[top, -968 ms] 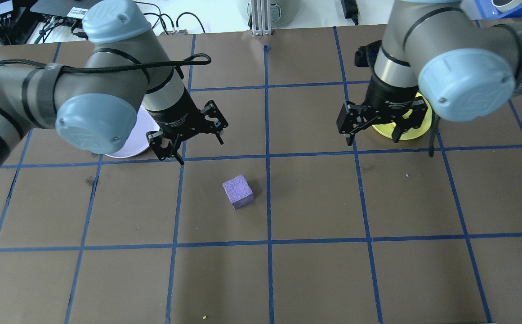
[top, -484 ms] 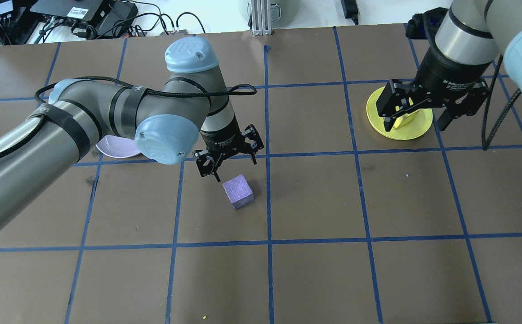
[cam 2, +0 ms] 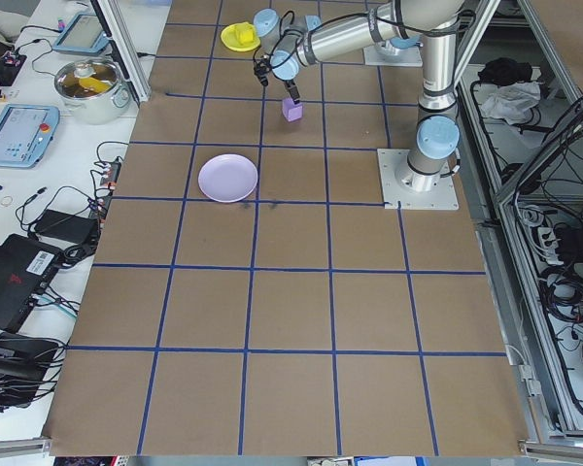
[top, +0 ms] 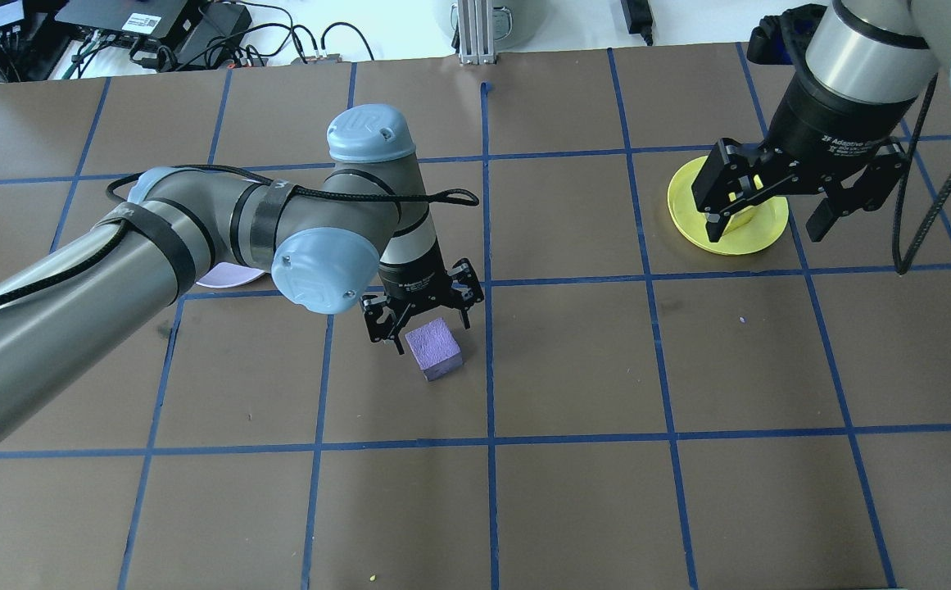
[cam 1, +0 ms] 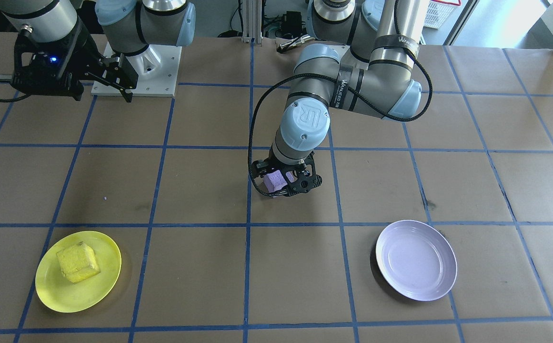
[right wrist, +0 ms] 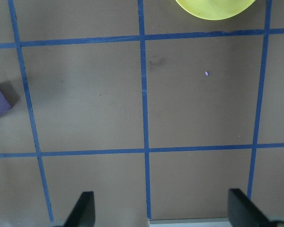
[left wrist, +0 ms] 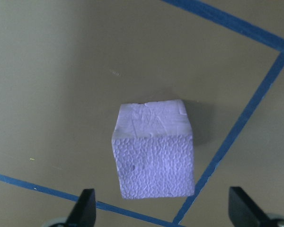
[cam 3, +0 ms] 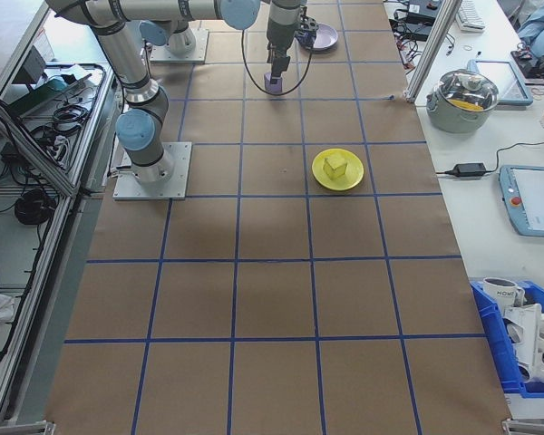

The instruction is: Sort blocks by color into plates

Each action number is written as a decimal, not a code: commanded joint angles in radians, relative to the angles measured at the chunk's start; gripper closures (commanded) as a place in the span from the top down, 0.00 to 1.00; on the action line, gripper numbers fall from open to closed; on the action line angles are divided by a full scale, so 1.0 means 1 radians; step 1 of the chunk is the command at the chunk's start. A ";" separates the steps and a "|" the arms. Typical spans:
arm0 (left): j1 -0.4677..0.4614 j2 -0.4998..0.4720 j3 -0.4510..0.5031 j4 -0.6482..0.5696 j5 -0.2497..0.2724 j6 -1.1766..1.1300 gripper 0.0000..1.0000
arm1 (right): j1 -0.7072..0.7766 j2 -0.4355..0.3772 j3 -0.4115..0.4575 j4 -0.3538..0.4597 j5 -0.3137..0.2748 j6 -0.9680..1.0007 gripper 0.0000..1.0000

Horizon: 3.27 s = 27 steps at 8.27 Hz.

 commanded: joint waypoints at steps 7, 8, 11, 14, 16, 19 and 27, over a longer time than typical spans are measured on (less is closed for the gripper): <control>0.006 -0.074 0.005 0.061 0.000 0.027 0.00 | 0.036 -0.050 0.030 0.001 0.013 -0.013 1.00; 0.010 -0.043 0.009 0.035 0.003 0.025 0.00 | 0.036 -0.050 0.030 0.004 0.013 -0.015 1.00; 0.100 0.090 0.040 -0.026 0.091 0.161 0.00 | 0.036 -0.041 0.030 0.003 0.004 -0.042 1.00; 0.315 0.109 0.108 -0.048 0.120 0.487 0.00 | 0.034 -0.046 0.028 0.003 -0.003 -0.039 1.00; 0.438 0.069 0.140 -0.034 0.117 0.617 0.00 | 0.036 -0.050 0.027 0.007 -0.004 -0.039 1.00; 0.510 -0.056 0.256 0.021 0.118 0.761 0.00 | 0.036 -0.052 0.025 0.009 -0.004 -0.041 1.00; 0.512 -0.190 0.309 0.023 0.125 0.792 1.00 | 0.034 -0.049 0.027 -0.003 0.010 -0.030 1.00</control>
